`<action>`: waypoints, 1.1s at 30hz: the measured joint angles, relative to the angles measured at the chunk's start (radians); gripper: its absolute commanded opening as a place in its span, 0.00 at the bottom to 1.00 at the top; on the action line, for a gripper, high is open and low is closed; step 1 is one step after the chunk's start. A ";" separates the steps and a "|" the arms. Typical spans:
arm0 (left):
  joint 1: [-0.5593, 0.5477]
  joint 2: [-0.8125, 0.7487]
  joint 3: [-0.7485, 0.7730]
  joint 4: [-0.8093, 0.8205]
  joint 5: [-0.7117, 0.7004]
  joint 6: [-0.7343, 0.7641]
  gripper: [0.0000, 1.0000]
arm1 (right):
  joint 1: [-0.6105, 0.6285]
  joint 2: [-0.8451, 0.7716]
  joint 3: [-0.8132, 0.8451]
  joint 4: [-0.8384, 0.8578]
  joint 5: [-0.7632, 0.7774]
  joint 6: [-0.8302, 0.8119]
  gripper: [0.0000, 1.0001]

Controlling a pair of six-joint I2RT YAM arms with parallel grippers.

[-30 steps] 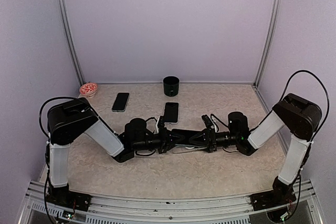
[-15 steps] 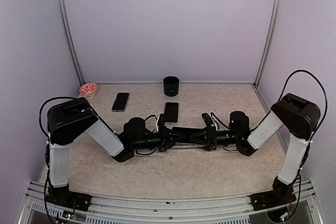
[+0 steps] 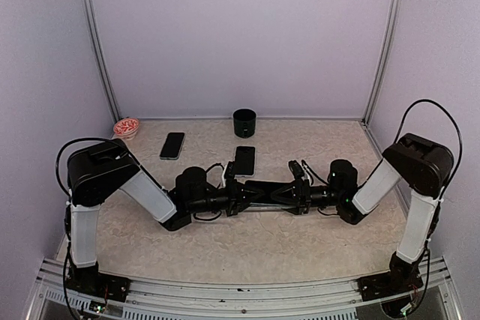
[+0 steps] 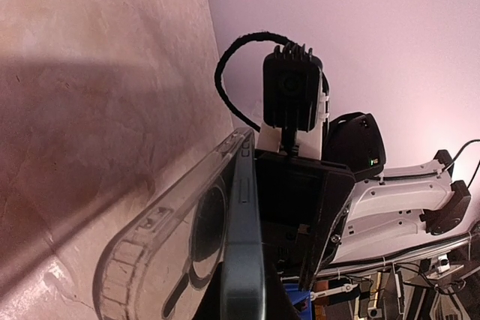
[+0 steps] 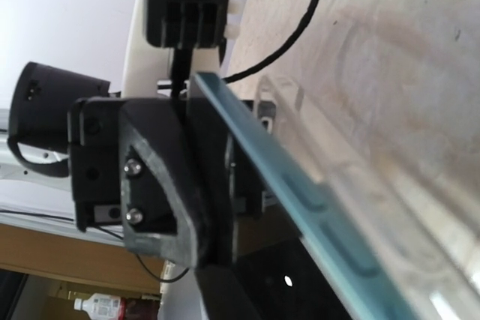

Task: Put the phone into the phone case
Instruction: Install the corner of the phone case on the phone case.

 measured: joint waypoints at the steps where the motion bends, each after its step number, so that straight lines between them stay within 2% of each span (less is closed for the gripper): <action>1: 0.001 0.000 0.000 0.000 0.001 0.000 0.13 | 0.000 0.004 -0.001 0.010 0.000 0.003 0.29; 6: 0.001 -0.001 -0.001 -0.018 0.002 0.002 0.25 | 0.001 0.031 -0.004 0.095 -0.018 0.032 0.27; 16: 0.001 -0.068 -0.001 -0.133 -0.004 0.053 0.37 | 0.001 0.048 -0.005 0.157 -0.030 0.061 0.22; 26: -0.004 -0.161 0.056 -0.388 -0.040 0.162 0.55 | -0.006 0.065 -0.026 0.208 -0.029 0.074 0.17; 33: -0.015 -0.208 0.106 -0.552 -0.079 0.231 0.58 | -0.006 0.067 -0.027 0.225 -0.029 0.082 0.17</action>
